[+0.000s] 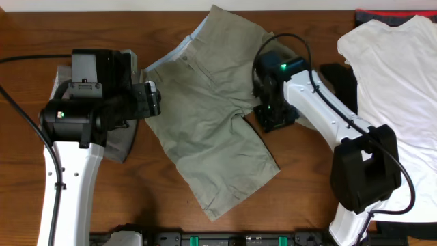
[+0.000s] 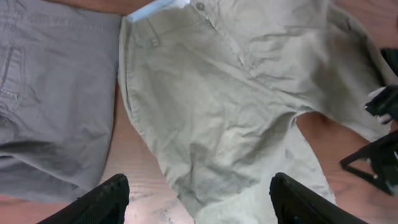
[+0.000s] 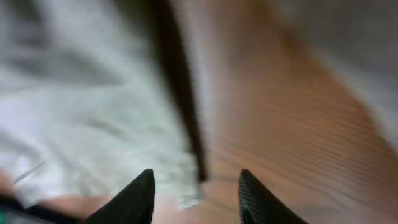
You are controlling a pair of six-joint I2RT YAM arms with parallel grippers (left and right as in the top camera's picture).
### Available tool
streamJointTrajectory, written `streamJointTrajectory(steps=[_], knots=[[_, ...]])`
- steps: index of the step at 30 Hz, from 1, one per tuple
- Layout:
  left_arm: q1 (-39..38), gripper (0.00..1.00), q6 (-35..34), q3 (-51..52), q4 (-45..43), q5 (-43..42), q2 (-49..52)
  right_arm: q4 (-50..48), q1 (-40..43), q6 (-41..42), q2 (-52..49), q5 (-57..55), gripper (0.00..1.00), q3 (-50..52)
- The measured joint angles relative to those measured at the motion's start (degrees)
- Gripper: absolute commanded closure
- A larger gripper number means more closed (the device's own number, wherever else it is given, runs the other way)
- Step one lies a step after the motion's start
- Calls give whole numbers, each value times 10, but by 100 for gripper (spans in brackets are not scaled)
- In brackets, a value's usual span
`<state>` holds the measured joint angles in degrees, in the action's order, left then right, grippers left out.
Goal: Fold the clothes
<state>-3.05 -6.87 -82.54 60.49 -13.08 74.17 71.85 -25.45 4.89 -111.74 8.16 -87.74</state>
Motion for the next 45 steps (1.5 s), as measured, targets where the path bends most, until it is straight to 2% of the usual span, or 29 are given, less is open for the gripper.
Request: streamJointTrajectory(steps=[3,6,7,9,10,15,21,25,28,31,34,36,37,39,42,45], knots=[[0,26,3,0,9,0,6,-5,-9,-8,0,35,51,35],[0,25,5,0,10,0,13,-35,-16,-8,0,55,53,106],[0,25,7,0,10,0,15,-50,-17,-7,0,59,62,130],[0,25,9,0,7,0,17,-70,-18,-2,-1,63,89,167],[0,25,10,0,5,0,17,-77,-18,2,-1,65,98,181],[0,25,10,0,0,0,20,-59,-18,45,-1,17,99,193],[0,25,10,0,-3,0,22,14,21,165,-1,-162,98,193],[0,25,10,0,-3,0,23,14,61,206,-1,-225,83,193],[0,25,12,0,-3,0,24,-3,85,202,0,-231,67,193],[-3,26,16,0,-3,0,33,-43,108,168,12,-196,54,194],[-15,25,25,1,-3,0,58,-87,130,128,54,-133,36,196],[-25,26,29,5,-6,2,85,-112,149,115,93,-99,30,196],[-28,28,29,6,-8,4,100,-124,160,109,115,-85,30,196],[-33,40,30,9,-19,7,135,-158,186,99,158,-54,33,196],[-39,60,38,12,-50,14,192,-208,213,92,199,-28,54,195],[-44,81,45,13,-89,15,252,-260,219,90,215,-8,62,195]])
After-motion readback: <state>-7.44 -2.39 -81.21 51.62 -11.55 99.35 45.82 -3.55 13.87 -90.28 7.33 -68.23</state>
